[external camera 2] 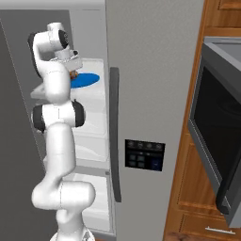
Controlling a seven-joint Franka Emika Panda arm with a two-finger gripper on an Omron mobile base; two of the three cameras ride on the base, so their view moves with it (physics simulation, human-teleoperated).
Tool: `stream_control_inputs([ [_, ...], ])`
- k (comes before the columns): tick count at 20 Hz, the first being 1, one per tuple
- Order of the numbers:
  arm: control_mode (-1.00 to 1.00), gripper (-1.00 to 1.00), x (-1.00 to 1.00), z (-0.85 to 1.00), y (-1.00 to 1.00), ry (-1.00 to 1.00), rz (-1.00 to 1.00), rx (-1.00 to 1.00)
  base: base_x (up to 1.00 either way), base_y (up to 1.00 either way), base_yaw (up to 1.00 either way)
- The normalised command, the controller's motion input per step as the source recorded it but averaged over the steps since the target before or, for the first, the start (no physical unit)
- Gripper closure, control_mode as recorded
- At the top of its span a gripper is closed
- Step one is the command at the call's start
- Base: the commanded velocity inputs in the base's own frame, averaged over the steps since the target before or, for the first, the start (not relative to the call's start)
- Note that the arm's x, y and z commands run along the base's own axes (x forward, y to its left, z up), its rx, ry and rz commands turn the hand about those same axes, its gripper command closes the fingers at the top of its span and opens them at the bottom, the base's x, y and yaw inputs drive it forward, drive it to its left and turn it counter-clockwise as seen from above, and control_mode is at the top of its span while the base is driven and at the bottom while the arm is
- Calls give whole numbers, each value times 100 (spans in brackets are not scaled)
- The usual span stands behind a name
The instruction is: Transport the chicken drumstick from the fridge to the microwave and turn on the microwave.
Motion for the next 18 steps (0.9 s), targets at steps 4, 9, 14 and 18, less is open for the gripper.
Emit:
stream_control_inputs([
  [4,-100,100,-98,-94,3,-82,-35,-31,0,0,0],
  [9,-100,100,-75,-41,-52,-78,-26,-1,0,0,0],
  [14,-100,100,-92,-46,-78,-71,-16,0,0,0,0],
  [18,-100,100,-100,-16,-66,-58,-11,16,0,0,0],
])
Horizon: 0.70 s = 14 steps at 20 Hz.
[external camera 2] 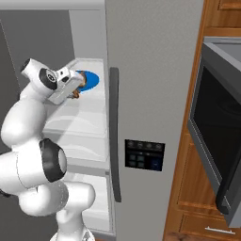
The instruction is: Transport the chicken drumstick from the fridge to the microwave and turn on the microwave.
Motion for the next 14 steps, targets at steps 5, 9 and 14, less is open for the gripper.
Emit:
stream_control_inputs([
  [5,-100,100,-87,93,-12,-28,-10,28,0,0,0],
  [9,-100,100,-81,100,0,-12,-5,28,0,0,0],
  [14,-100,100,-70,94,12,-4,0,22,0,0,0],
])
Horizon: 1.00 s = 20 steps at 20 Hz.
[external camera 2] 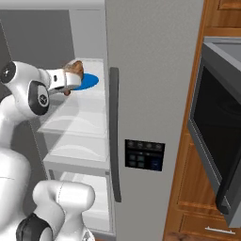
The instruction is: Transport the chicken drumstick from the fridge to the microwave and turn on the microwave.
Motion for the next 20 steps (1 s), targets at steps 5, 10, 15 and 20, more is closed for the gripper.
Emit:
stream_control_inputs([
  [5,-100,100,-98,15,18,2,0,18,0,0,0],
  [10,-100,100,-93,-45,-3,-3,-1,10,0,0,0],
  [15,-100,100,-60,-63,-13,-16,-1,1,0,0,0],
  [20,-100,100,-47,-26,-5,-18,0,1,0,0,0],
])
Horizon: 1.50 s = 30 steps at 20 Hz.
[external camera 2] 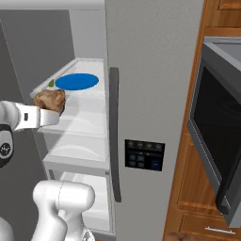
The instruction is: Transport the chicken drumstick from the fridge to the microwave and turn on the microwave.
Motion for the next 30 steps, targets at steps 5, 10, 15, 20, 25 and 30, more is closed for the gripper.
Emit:
stream_control_inputs([
  [5,-100,100,-15,0,-1,-6,0,3,0,0,0],
  [10,-100,100,0,0,0,0,0,0,0,0,0],
  [15,-100,100,-1,0,0,-4,0,0,0,0,0],
  [20,100,100,-6,1,0,-4,0,0,-21,-1,0],
  [25,100,100,0,0,0,0,0,0,-64,-18,-3],
  [30,100,100,0,0,0,0,0,0,-57,-22,-9],
])
